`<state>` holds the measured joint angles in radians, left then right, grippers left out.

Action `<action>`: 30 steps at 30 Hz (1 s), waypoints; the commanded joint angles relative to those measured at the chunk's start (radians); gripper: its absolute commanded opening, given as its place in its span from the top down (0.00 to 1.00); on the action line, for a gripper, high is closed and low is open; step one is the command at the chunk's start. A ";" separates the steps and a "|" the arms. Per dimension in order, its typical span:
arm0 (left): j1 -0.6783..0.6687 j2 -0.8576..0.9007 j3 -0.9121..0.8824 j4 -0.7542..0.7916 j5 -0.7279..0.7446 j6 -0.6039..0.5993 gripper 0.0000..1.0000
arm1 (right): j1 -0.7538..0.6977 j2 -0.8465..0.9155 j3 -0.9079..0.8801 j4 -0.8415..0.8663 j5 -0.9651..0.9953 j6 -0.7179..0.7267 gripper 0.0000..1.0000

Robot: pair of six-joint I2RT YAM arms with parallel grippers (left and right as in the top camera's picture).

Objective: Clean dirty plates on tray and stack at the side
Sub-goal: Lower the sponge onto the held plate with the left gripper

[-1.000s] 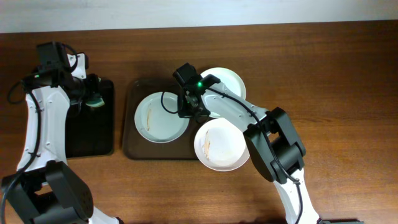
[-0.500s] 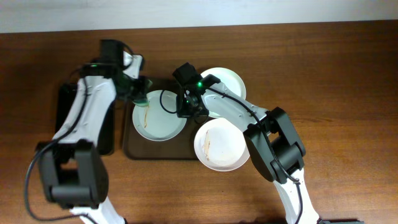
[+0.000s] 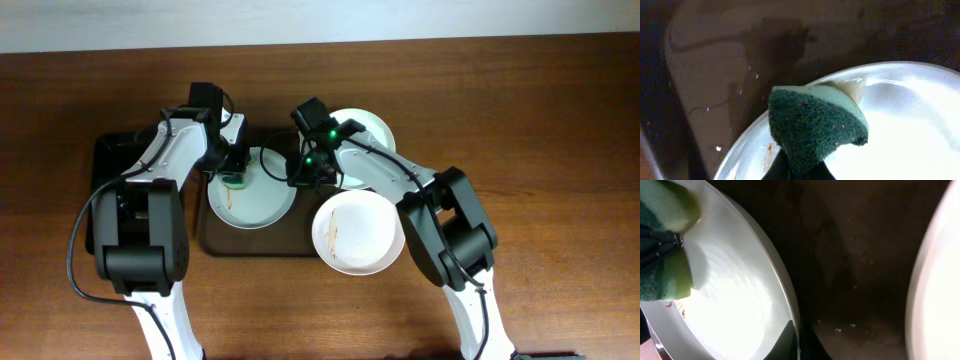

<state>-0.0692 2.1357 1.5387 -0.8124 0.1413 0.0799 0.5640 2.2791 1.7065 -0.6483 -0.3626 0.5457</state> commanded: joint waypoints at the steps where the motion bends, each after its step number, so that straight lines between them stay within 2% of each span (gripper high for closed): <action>1: 0.011 0.048 -0.003 -0.075 -0.079 0.031 0.99 | -0.008 0.018 -0.013 -0.005 -0.012 -0.006 0.96; 5: 0.010 0.048 -0.003 -0.198 -0.066 0.026 0.99 | -0.008 0.018 -0.013 -0.001 -0.011 -0.006 0.96; 8: 0.010 0.051 -0.003 -0.197 -0.014 0.023 0.99 | -0.008 0.018 -0.013 0.000 -0.012 -0.006 0.96; 11: 0.010 0.062 -0.026 -0.121 -0.006 -0.014 0.99 | -0.008 0.018 -0.013 0.002 -0.011 -0.006 0.96; 15: 0.010 0.062 -0.119 0.107 -0.007 -0.054 0.99 | -0.008 0.018 -0.013 0.010 -0.012 -0.006 0.96; 16: 0.010 0.062 -0.146 0.205 -0.008 -0.054 0.99 | -0.008 0.018 -0.013 0.011 -0.011 -0.006 0.96; 18: 0.010 0.062 -0.153 0.244 -0.014 -0.054 0.99 | -0.008 0.018 -0.013 0.010 -0.012 -0.006 0.96; 20: 0.010 0.061 -0.150 0.190 0.000 -0.055 0.99 | -0.008 0.018 -0.013 0.010 -0.011 -0.006 0.96; 24: 0.011 0.061 -0.101 -0.079 0.035 -0.053 0.99 | -0.008 0.018 -0.013 0.011 -0.011 -0.006 0.96; 27: 0.011 0.061 0.002 -0.293 0.035 -0.041 0.99 | -0.008 0.018 -0.013 0.011 -0.012 -0.006 0.96; 30: 0.011 0.062 0.015 -0.272 -0.018 -0.042 0.99 | -0.008 0.018 -0.013 0.010 -0.012 -0.006 0.96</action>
<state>-0.0597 2.1536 1.5532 -1.1164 0.2020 0.0376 0.5587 2.2791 1.7031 -0.6388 -0.3683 0.5449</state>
